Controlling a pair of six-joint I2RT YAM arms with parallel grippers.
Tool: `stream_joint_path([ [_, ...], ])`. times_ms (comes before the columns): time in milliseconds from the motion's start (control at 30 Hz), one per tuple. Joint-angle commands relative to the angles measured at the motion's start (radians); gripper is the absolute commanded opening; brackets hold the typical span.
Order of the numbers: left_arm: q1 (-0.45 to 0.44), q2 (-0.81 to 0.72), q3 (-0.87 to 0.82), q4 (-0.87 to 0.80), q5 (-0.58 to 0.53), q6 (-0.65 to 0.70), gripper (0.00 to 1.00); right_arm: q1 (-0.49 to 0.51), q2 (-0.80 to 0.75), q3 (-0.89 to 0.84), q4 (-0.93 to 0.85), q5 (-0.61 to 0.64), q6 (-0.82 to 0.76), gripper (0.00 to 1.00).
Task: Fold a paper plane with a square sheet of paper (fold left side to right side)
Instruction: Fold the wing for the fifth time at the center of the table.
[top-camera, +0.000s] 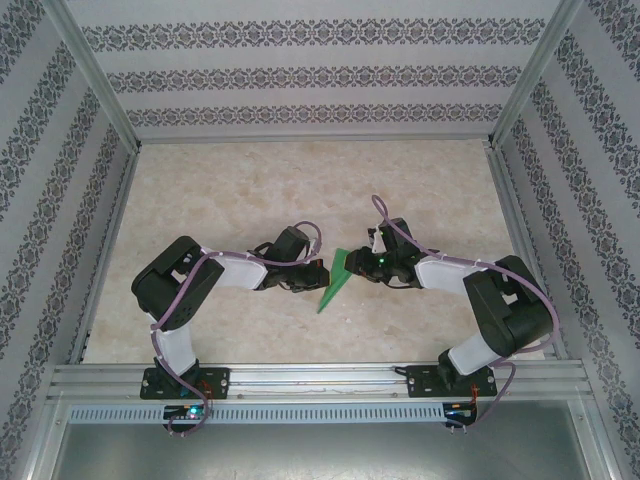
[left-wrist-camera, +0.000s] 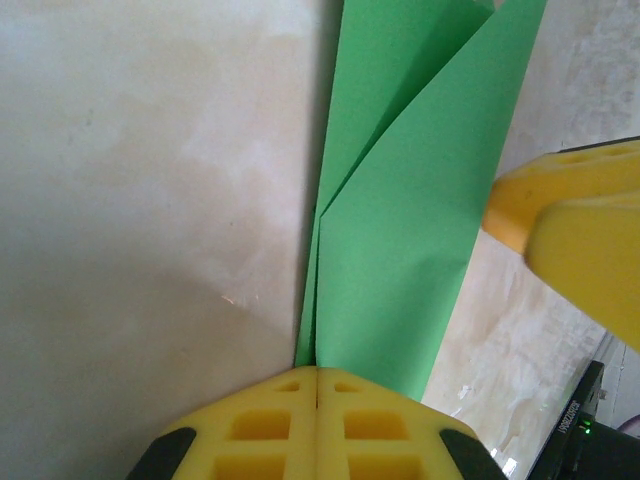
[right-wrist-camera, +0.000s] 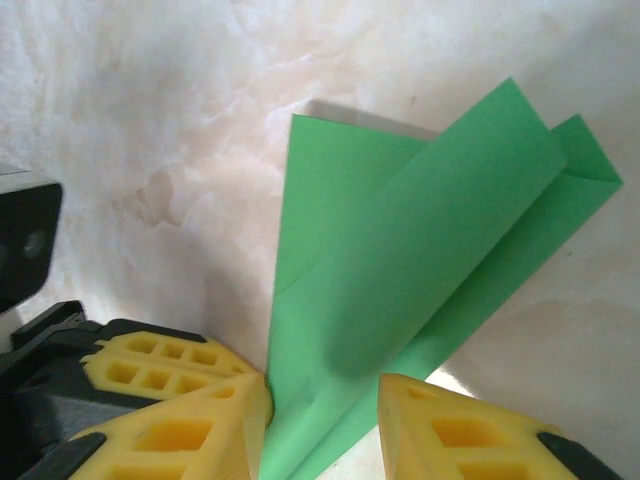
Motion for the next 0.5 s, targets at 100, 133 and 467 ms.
stream_joint_path([
  [100,-0.011,0.072,-0.014,-0.100,-0.109,0.032,0.00,-0.006,-0.052,0.009,-0.022,-0.007,-0.014,0.27],
  [133,-0.011,0.071,-0.014,-0.100,-0.109,0.033,0.00,0.002,-0.045,0.021,-0.023,-0.007,-0.017,0.26],
  [467,-0.011,0.066,-0.014,-0.119,-0.123,0.039,0.00,0.040,0.076,0.105,-0.024,0.019,-0.031,0.22],
])
